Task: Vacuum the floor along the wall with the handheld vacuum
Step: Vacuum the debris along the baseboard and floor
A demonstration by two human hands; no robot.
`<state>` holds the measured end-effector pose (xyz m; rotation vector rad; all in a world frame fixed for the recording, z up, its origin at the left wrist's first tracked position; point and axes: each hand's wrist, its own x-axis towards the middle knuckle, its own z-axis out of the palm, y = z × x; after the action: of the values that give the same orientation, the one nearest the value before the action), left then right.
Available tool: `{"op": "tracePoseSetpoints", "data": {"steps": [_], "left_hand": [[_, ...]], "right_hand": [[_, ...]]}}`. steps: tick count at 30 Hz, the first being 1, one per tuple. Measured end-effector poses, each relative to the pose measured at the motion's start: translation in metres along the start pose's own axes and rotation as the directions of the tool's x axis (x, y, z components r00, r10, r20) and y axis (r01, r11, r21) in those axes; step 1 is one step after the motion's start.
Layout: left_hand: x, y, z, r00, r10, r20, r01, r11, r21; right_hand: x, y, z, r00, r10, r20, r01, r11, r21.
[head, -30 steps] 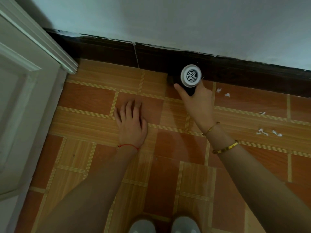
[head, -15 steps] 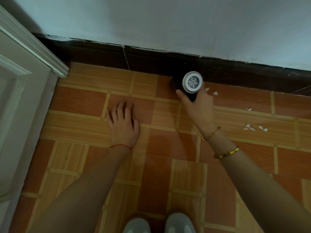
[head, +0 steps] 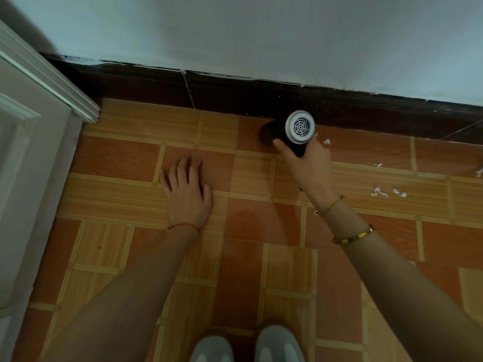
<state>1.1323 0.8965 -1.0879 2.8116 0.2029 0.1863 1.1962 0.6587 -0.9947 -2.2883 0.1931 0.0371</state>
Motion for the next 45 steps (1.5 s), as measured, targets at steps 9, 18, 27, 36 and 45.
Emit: {"op": "tracePoseSetpoints", "data": {"steps": [9, 18, 27, 36, 45], "left_hand": [[0.0, -0.001, 0.001, 1.0, 0.001, -0.017, -0.001, 1.0, 0.008], [0.001, -0.001, 0.003, 1.0, 0.008, -0.029, -0.007, 0.999, 0.033], [0.002, -0.003, 0.005, 0.998, 0.024, -0.05, -0.021, 0.999, 0.041], [0.003, -0.002, 0.004, 1.0, 0.007, -0.017, -0.006, 0.999, 0.037], [0.004, -0.003, -0.001, 1.0, 0.013, 0.016, -0.013, 1.0, -0.006]], "right_hand": [[-0.005, -0.007, 0.027, 0.986, -0.066, 0.151, 0.064, 0.998, 0.014], [0.038, -0.032, 0.048, 0.991, -0.085, 0.101, 0.084, 0.996, 0.018], [0.049, -0.085, 0.11, 0.933, -0.239, 0.268, 0.249, 0.969, -0.003], [0.055, -0.073, 0.1, 0.958, -0.198, 0.208, 0.192, 0.98, 0.049], [0.05, -0.058, 0.085, 0.971, -0.169, 0.168, 0.154, 0.983, 0.099]]}}
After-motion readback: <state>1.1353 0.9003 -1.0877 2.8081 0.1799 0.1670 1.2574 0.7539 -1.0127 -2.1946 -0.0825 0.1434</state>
